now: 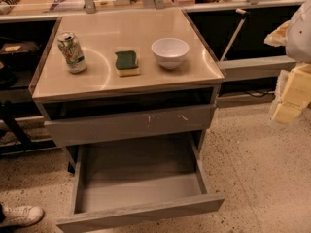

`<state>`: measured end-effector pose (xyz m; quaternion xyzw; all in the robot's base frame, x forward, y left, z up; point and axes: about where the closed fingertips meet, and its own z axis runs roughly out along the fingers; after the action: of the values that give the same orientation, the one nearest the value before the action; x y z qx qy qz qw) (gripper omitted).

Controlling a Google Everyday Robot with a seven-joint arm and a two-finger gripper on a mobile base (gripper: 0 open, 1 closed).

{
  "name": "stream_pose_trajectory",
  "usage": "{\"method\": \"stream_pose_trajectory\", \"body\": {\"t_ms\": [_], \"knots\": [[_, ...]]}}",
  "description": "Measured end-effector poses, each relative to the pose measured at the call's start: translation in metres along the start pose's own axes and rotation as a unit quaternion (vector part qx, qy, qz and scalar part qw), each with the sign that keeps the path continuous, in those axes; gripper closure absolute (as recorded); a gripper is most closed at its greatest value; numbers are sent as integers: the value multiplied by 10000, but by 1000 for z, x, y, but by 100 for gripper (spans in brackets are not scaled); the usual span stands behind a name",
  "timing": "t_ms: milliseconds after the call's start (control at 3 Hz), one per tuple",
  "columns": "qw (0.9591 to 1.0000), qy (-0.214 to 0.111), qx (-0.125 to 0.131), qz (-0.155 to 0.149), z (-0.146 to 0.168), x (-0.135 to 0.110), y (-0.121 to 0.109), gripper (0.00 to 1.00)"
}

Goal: Close middle drawer

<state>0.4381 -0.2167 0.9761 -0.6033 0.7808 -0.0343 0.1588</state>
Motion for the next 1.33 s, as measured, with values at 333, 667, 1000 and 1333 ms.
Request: {"method": "stream_pose_trajectory", "body": {"t_ms": [333, 667, 1000, 1333], "knots": [[10000, 0, 0, 0, 0, 0, 0, 0], [10000, 0, 0, 0, 0, 0, 0, 18], [10000, 0, 0, 0, 0, 0, 0, 41], [10000, 0, 1, 0, 0, 0, 0, 64]]}}
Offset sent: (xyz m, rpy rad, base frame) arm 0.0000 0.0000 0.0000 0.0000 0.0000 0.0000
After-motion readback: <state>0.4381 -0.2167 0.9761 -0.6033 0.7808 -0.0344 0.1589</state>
